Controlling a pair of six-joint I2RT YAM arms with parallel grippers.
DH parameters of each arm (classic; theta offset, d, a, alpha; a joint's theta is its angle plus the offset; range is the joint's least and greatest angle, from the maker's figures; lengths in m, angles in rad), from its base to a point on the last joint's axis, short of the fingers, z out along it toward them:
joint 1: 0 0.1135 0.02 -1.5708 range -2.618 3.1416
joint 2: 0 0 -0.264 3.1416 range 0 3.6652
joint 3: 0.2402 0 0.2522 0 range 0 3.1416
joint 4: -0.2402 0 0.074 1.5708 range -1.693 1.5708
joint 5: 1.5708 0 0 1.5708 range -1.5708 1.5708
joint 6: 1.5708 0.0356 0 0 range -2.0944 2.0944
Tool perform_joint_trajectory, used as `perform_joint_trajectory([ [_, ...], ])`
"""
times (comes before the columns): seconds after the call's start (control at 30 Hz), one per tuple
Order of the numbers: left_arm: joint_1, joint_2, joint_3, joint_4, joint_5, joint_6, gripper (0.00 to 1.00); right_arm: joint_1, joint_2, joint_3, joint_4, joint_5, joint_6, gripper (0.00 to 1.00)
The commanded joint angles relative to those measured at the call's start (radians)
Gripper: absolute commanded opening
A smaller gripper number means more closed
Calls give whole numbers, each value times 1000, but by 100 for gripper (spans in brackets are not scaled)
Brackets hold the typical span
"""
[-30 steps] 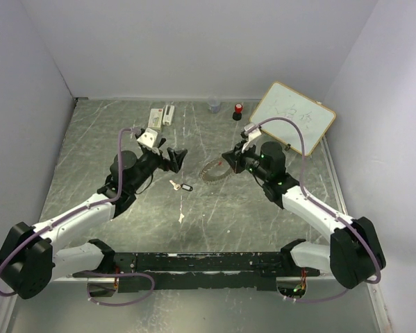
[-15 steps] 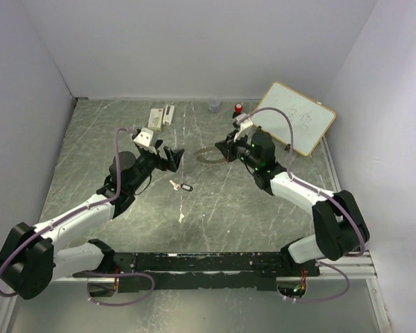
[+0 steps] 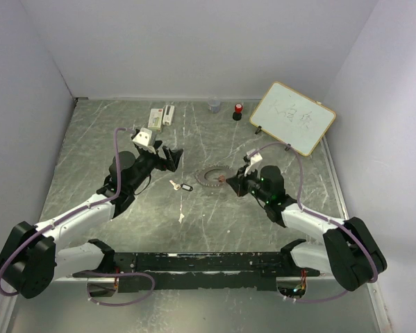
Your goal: Put the keys on the keyring
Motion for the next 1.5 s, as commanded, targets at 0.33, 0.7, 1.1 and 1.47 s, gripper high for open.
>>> perform_joint_trajectory([
  [0.33,10,20,53,13,43,-49,96,5,-44,-41,7,45,53,0],
  [0.7,11,-101,67,-111,7,-35,97,4,-70,23,-118,98,63,0],
  [1.1,14,-19,52,-47,40,-37,97,4,-175,-45,-257,162,96,0],
  [1.47,16,0,53,-37,32,-27,96,4,-393,-108,-348,238,138,98],
])
